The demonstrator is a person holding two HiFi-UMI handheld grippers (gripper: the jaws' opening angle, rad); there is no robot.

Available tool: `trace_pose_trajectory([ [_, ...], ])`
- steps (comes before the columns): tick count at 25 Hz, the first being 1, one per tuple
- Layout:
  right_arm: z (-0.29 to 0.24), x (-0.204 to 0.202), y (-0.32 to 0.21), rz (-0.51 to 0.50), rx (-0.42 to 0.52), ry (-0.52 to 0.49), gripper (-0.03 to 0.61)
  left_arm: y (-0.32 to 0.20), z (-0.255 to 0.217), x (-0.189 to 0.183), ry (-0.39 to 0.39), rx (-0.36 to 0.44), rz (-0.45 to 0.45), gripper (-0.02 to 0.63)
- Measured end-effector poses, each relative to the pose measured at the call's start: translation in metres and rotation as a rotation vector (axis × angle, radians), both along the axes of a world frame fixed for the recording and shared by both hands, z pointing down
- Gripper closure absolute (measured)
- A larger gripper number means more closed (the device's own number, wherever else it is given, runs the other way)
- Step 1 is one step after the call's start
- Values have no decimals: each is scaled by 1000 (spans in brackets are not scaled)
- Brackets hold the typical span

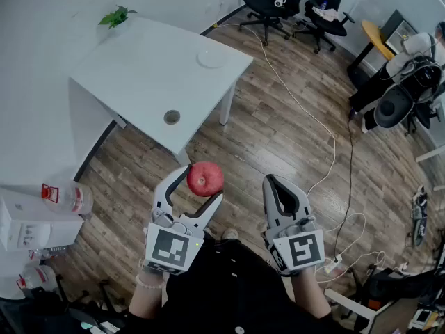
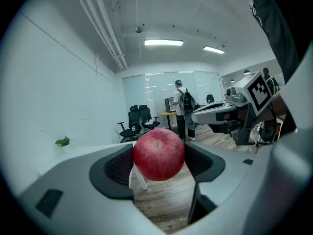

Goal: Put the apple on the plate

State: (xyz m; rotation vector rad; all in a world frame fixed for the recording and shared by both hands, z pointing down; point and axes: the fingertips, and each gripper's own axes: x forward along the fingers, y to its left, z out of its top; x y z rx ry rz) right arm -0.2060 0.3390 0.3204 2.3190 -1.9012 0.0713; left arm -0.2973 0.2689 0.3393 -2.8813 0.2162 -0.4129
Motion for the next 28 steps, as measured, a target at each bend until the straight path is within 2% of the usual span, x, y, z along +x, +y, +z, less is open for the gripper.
trace_pose_trajectory([
  [6, -1, 1, -2, -2, 0, -1, 537, -3, -1, 0, 0, -33, -26, 273],
  [9, -1, 1, -2, -7, 1, 1, 537, -2, 0, 0, 0, -13, -10, 273],
  [12, -1, 0, -1, -11, 0, 2, 537, -1, -2, 0, 4, -66, -40, 273],
  [16, -3, 4, 2, -3, 11, -12, 537, 1, -2, 3, 12, -32, -22, 273],
  [19, -8, 6, 6, 2, 33, -18, 537, 5, -5, 4, 15, -60, -49, 273],
  [22, -11, 10, 13, -1, 38, -12, 537, 11, -7, 7, 21, -35, -44, 274],
  [28, -9, 20, 32, -9, 40, -22, 537, 27, -11, 12, 33, -57, -72, 273],
])
